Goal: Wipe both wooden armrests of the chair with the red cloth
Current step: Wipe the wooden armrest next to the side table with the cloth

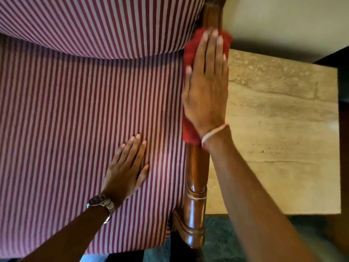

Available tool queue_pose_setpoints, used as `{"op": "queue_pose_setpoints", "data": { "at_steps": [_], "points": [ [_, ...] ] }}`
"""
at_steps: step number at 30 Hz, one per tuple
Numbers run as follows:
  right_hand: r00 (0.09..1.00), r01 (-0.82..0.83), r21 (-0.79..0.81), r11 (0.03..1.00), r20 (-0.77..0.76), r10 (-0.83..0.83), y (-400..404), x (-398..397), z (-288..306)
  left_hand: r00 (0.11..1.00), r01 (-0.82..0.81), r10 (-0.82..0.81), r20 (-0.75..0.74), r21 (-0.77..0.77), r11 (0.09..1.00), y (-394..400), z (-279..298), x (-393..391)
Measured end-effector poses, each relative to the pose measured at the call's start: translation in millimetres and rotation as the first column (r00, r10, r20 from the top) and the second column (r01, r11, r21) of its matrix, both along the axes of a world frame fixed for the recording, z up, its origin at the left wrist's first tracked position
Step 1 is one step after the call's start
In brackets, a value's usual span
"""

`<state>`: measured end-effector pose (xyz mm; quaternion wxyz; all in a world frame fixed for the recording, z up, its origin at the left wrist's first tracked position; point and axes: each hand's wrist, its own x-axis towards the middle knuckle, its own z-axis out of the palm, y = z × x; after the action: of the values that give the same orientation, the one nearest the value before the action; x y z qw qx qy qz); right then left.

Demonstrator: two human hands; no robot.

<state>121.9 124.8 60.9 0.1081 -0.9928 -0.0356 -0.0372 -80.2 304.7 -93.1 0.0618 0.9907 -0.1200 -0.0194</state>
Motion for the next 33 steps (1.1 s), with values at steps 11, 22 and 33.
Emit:
{"op": "queue_pose_setpoints", "data": {
  "at_steps": [11, 22, 33],
  "points": [
    [0.999, -0.026, -0.09, 0.996, 0.02, 0.028, 4, -29, -6, 0.999, -0.029, 0.029, -0.019, 0.019, 0.999, 1, -4, -2],
    [0.999, -0.01, -0.036, 0.999, -0.035, 0.009, -5, -147, -5, 0.996, -0.08, 0.08, 0.031, -0.003, 0.997, -1, -11, -6],
    [0.999, 0.015, -0.015, 1.0, 0.033, -0.015, 7, -14, -2, 0.995, -0.091, 0.092, 0.041, -0.015, 0.996, -1, -9, -6]
  ]
}}
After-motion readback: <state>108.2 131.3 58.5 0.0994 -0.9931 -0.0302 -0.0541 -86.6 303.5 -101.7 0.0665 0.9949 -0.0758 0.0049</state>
